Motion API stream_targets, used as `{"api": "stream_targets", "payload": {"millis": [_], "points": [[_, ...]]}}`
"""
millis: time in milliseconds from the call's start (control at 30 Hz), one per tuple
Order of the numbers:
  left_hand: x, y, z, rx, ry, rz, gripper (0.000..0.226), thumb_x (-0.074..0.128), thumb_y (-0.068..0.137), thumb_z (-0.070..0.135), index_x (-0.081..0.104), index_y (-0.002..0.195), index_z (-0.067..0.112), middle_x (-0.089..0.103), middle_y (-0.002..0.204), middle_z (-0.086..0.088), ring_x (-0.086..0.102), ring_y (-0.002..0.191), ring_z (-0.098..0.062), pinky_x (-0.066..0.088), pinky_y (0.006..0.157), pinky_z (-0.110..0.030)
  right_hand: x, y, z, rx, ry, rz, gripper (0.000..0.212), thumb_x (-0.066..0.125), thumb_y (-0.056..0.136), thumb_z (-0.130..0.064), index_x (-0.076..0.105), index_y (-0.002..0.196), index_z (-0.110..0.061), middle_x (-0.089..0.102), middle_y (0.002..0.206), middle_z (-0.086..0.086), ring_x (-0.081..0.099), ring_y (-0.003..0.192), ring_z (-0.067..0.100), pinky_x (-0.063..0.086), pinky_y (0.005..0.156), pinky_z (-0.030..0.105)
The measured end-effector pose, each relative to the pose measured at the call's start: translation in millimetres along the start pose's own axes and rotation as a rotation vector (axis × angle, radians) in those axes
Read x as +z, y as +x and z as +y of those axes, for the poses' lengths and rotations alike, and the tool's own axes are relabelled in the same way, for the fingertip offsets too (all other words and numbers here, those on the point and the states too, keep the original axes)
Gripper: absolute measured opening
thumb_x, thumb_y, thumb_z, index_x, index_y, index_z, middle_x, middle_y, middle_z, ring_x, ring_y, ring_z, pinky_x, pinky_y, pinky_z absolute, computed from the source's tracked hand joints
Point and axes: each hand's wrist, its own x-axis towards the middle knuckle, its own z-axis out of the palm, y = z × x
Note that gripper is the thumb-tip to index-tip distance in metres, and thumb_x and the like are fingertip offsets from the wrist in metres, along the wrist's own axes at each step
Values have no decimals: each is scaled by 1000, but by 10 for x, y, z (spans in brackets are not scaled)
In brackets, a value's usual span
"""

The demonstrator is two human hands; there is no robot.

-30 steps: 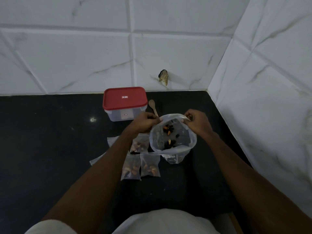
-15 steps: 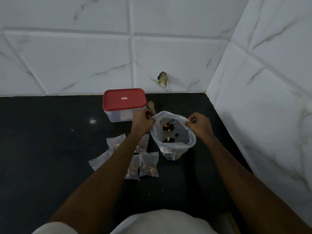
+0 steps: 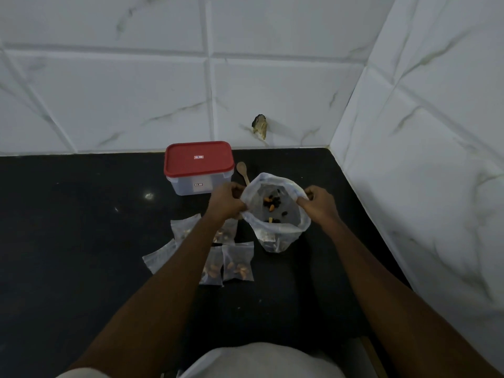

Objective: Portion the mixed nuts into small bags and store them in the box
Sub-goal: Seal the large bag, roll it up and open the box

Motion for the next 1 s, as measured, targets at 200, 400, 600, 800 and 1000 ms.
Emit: {"api": "stream_targets", "payload": {"millis": [200, 400, 600, 800, 1000], "points": [[140, -34, -49, 15, 55, 147, 34, 67, 89, 18, 55, 121, 16, 62, 109, 0, 67, 82, -12, 56, 58, -24, 25, -91, -15, 75, 81, -6, 25, 65, 91, -36, 58, 100, -13, 63, 92, 2, 62, 85, 20, 47, 67, 31], [50, -271, -51, -267, -391, -246, 30, 69, 88, 21, 56, 114, 13, 66, 106, -11, 68, 84, -19, 59, 67, -28, -12, -356, 67, 315, 227, -179, 29, 65, 92, -31, 56, 108, -9, 66, 94, 11, 69, 76, 23, 60, 63, 34], [174, -262, -18, -211, -345, 50, 25, 73, 82, 7, 61, 102, 14, 68, 96, -8, 69, 79, -16, 57, 63, -24, 66, -424, -22, 416, 647, -151, 31, 68, 91, -20, 59, 115, -1, 63, 87, 13, 60, 68, 16, 56, 61, 28], [270, -294, -41, -257, -602, 152, 29, 71, 82, 4, 61, 109, 10, 67, 101, -9, 70, 83, -18, 56, 59, -24, 29, -570, -6, 486, 1058, -262, 34, 68, 90, -23, 63, 119, -7, 67, 113, 14, 64, 106, 27, 51, 100, 40], [307, -337, -61, -158, -249, 353, 30, 70, 81, 4, 58, 107, 14, 64, 101, -3, 68, 80, -15, 58, 61, -27, 8, -620, -32, 446, 1031, -222, 23, 70, 89, -17, 64, 106, -3, 65, 95, 11, 63, 89, 21, 51, 97, 38]]}}
